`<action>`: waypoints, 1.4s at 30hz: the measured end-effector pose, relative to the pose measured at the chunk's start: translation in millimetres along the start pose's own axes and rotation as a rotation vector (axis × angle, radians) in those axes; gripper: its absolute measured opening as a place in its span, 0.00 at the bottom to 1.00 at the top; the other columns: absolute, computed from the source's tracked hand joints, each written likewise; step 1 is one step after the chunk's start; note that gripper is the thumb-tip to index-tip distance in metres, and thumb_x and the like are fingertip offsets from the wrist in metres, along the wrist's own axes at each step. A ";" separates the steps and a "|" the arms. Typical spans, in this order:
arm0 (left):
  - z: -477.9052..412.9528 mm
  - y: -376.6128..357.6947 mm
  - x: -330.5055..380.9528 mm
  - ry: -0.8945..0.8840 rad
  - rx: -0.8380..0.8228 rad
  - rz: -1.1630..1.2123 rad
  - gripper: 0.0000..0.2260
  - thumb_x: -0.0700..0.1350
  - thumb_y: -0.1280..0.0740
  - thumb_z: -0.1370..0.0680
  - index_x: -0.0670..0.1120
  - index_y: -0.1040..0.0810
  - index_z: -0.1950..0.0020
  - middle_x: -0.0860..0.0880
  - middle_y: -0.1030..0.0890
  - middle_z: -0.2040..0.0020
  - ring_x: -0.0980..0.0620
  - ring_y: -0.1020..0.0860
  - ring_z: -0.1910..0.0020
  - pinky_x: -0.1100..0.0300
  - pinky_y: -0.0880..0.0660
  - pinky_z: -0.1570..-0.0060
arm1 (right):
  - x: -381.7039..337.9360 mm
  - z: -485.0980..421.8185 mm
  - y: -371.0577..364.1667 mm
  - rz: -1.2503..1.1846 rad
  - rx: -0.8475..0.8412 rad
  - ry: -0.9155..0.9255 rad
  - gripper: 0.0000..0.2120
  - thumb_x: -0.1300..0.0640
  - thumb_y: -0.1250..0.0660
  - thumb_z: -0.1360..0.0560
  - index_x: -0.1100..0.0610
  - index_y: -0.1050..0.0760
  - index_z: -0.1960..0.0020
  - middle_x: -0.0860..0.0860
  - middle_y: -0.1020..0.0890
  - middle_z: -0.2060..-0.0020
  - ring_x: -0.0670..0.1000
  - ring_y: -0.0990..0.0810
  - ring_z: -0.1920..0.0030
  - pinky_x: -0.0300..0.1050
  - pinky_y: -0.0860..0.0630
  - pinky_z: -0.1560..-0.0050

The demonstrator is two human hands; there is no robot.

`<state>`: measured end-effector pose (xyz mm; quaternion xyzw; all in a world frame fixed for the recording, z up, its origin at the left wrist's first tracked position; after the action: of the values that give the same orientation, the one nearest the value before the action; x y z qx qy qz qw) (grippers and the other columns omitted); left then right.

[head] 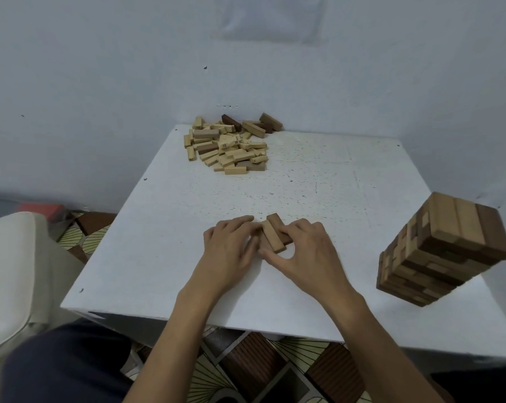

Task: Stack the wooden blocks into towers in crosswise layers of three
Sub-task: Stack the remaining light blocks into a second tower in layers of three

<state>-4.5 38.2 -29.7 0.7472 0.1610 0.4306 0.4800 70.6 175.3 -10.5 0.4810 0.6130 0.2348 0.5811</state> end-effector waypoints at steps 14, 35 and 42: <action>-7.0 3.8 -2.1 -0.182 -0.230 -0.056 0.29 0.61 0.42 0.29 0.59 0.31 0.28 0.59 0.30 0.28 0.56 0.34 0.30 0.56 0.44 0.31 | 7.5 -0.6 -1.7 -0.135 -0.219 0.079 0.26 0.52 0.33 0.27 0.44 0.31 0.29 0.39 0.30 0.30 0.46 0.36 0.38 0.42 0.31 0.38; 21.9 -19.7 8.5 -0.045 -0.170 -0.333 0.41 0.63 0.72 0.25 0.39 0.52 0.20 0.41 0.55 0.19 0.41 0.60 0.20 0.50 0.67 0.27 | 8.1 33.0 -23.8 0.358 -0.310 -0.007 0.40 0.32 0.76 0.30 0.56 0.73 0.26 0.54 0.68 0.22 0.57 0.74 0.25 0.49 0.71 0.27; 20.5 -19.9 4.5 -0.015 -0.204 -0.367 0.40 0.62 0.70 0.28 0.42 0.58 0.19 0.42 0.60 0.19 0.42 0.64 0.21 0.49 0.70 0.28 | 10.6 33.8 -26.0 0.354 -0.349 -0.018 0.44 0.32 0.80 0.32 0.56 0.72 0.24 0.53 0.68 0.22 0.57 0.75 0.25 0.50 0.70 0.26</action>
<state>17.9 38.9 -48.0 0.6562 0.2464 0.3446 0.6245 95.5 164.1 -44.9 0.4754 0.4641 0.4310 0.6106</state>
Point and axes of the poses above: each hand's wrist, its own z-axis away from the middle knuckle, its own y-axis out of the back of the hand, x = y × z, the point moved 7 cm from there along -z, towards the middle knuckle
